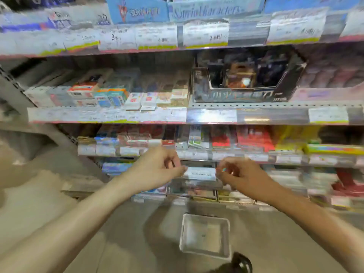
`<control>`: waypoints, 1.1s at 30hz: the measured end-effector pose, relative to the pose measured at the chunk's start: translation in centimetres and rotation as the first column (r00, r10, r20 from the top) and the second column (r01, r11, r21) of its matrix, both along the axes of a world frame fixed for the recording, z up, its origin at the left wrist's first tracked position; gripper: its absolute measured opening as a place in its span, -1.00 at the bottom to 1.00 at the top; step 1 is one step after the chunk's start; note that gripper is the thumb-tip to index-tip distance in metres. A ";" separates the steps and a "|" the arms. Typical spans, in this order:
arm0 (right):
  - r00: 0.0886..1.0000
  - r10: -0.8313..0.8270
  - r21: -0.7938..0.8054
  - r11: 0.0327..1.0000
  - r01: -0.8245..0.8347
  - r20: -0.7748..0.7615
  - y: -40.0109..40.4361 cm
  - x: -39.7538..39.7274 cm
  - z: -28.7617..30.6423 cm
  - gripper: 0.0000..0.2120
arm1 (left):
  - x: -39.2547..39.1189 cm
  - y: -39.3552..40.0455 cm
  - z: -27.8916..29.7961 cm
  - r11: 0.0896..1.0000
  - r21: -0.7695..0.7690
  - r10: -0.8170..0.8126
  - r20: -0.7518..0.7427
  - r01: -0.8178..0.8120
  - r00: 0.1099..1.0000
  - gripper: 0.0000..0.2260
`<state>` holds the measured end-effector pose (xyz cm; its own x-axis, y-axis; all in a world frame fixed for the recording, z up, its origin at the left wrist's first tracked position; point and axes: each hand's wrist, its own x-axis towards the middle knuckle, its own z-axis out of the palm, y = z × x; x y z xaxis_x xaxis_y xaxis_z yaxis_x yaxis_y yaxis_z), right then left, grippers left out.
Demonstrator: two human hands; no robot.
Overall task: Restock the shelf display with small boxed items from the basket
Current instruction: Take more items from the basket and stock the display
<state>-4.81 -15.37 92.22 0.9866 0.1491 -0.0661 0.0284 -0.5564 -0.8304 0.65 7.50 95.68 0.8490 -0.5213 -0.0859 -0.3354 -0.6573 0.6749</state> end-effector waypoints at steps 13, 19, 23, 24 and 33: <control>0.908 -0.169 -0.275 0.959 0.063 -0.383 -1.0 -2.1 -28.1 -0.84 | -0.6 -1.1 -29.1 0.975 0.216 0.136 -0.375 -0.056 0.917 -0.77; 0.841 -0.254 -0.312 0.944 0.107 -0.477 -2.5 -2.2 -43.2 -0.82 | -1.1 -2.2 -44.9 0.972 0.217 0.181 -0.431 -0.093 0.884 -0.75; 0.811 -0.308 -0.327 0.932 0.154 -0.497 -3.1 -1.4 -53.2 -0.81 | -0.4 -2.7 -55.1 0.956 0.265 0.233 -0.413 -0.129 0.880 -0.85; 0.800 -0.320 -0.325 0.931 0.166 -0.507 -3.2 -1.1 -55.7 -0.81 | -0.2 -2.9 -57.6 0.954 0.265 0.244 -0.413 -0.140 0.877 -0.83; 0.678 -0.331 -0.390 0.918 0.072 -0.656 -1.5 -0.3 -77.1 -0.86 | 1.7 -4.8 -78.3 0.928 0.337 0.307 -0.448 -0.159 0.840 -0.68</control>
<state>-5.07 -16.90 15.15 0.6312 -0.2044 -0.7482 -0.6282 -0.7006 -0.3385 2.38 2.65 17.41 0.7511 -0.2051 -0.6275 0.1733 -0.8559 0.4873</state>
